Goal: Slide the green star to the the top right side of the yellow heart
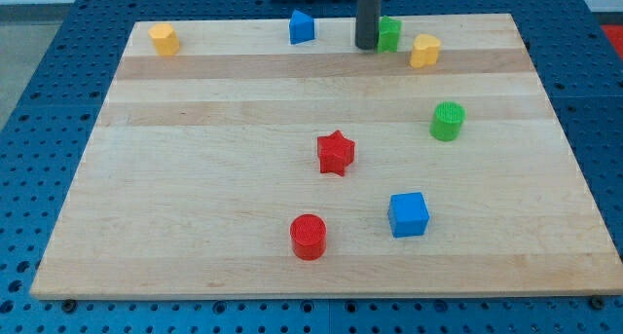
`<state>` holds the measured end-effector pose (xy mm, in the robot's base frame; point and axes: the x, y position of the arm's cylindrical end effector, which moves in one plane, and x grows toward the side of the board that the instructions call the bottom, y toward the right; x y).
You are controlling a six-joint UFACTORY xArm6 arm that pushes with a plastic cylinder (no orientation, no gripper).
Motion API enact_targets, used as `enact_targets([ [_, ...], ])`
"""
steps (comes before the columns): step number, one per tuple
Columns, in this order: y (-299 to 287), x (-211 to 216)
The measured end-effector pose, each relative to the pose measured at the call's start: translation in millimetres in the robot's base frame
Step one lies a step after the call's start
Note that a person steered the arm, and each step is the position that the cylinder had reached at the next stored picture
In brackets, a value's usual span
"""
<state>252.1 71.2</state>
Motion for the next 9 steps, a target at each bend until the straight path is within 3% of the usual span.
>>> enact_targets([
  [2,28,0],
  [4,-9,-21],
  [7,53,-25],
  [9,61,-27],
])
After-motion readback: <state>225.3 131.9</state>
